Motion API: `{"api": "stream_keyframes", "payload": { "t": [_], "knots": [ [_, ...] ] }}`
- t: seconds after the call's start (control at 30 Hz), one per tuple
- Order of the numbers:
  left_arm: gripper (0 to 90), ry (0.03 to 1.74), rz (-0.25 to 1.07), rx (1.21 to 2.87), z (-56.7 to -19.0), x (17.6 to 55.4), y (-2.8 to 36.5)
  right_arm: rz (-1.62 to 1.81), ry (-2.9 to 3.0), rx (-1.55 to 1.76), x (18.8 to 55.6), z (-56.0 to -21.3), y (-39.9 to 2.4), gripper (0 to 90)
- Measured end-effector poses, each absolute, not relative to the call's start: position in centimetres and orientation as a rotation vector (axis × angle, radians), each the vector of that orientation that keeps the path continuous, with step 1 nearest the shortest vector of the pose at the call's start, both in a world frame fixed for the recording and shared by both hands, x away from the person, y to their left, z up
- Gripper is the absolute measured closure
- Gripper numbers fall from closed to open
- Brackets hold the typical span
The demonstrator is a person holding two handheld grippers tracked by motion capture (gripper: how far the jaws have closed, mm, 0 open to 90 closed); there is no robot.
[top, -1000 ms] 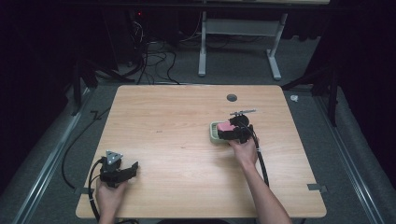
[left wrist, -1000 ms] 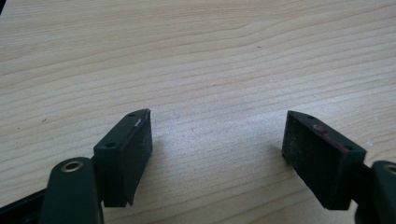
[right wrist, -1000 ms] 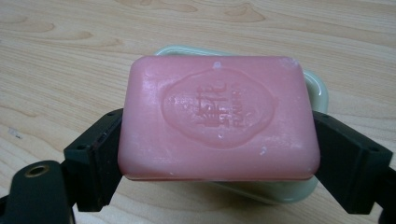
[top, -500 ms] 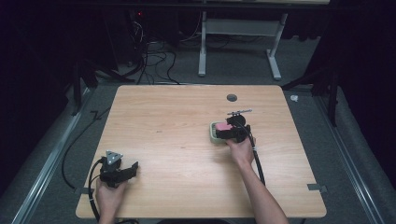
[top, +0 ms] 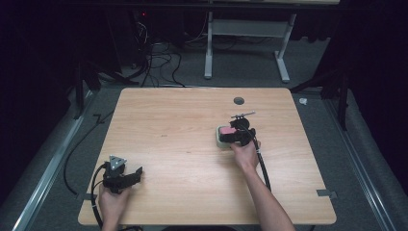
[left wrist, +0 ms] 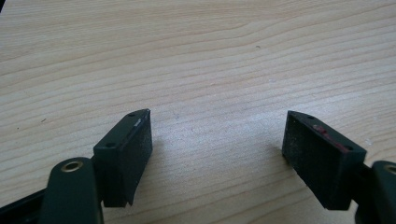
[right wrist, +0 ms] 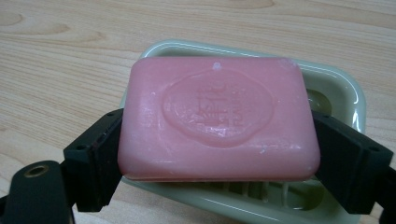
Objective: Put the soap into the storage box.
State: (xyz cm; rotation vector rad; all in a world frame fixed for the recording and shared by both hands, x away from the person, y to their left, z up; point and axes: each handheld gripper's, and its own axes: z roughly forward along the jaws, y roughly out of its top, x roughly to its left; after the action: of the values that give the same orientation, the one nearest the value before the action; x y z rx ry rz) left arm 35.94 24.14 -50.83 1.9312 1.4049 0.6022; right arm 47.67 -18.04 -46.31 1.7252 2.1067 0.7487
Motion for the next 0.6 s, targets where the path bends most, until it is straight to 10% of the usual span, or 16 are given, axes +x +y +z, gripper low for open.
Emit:
{"api": "stream_keyframes", "payload": {
  "t": [0.6],
  "knots": [
    [24.7, 1.404, 0.601, 1.931, -50.83, 35.94, 24.15, 0.725, 2.091, 1.728, 47.79, -46.67, -18.12, 13.1]
  ]
}}
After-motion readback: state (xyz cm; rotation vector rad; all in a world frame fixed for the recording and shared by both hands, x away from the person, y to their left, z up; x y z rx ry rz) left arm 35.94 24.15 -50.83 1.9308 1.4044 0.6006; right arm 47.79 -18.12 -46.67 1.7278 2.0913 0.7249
